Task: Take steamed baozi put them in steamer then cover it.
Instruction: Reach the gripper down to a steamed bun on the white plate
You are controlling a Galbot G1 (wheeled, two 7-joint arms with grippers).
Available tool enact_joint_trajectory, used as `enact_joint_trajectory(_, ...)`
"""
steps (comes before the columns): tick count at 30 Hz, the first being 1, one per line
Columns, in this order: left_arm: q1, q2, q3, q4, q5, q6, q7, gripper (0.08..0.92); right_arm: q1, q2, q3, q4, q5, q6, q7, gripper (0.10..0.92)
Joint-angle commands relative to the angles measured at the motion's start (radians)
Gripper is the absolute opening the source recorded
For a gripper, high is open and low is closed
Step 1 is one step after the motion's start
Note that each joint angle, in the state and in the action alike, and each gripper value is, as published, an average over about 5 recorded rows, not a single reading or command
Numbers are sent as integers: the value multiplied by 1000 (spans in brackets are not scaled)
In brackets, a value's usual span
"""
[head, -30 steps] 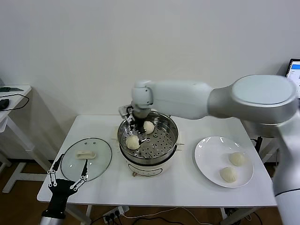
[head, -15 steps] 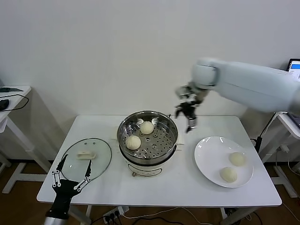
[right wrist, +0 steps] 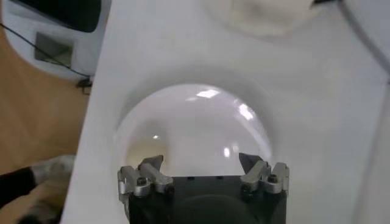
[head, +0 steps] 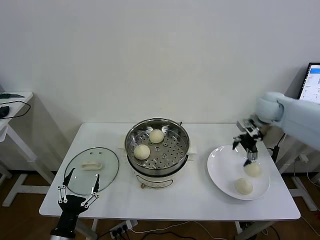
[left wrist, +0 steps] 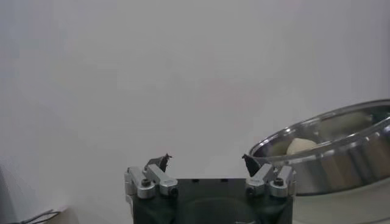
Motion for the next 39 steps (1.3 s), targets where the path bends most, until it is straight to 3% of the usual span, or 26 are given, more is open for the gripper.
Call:
enact_joint_trajectory(1, 9, -6, 7, 1, 17, -1, -5, 823, -152, -84, 35, 7, -60, 14, 31, 823)
enact_joint_trajectory(11, 15, -14, 6, 1, 29, -2, -13, 823, -257, -67, 119, 1, -27, -28, 135, 823)
enact_joint_trajectory(33, 22, -18, 1, 10, 32, -8, -24, 823, -337, -56, 194, -36, -77, -36, 143, 822)
enact_joint_trajectory(39, 23, -17, -6, 11, 32, -10, -24, 823, -344, -53, 199, -36, -80, -38, 142, 785)
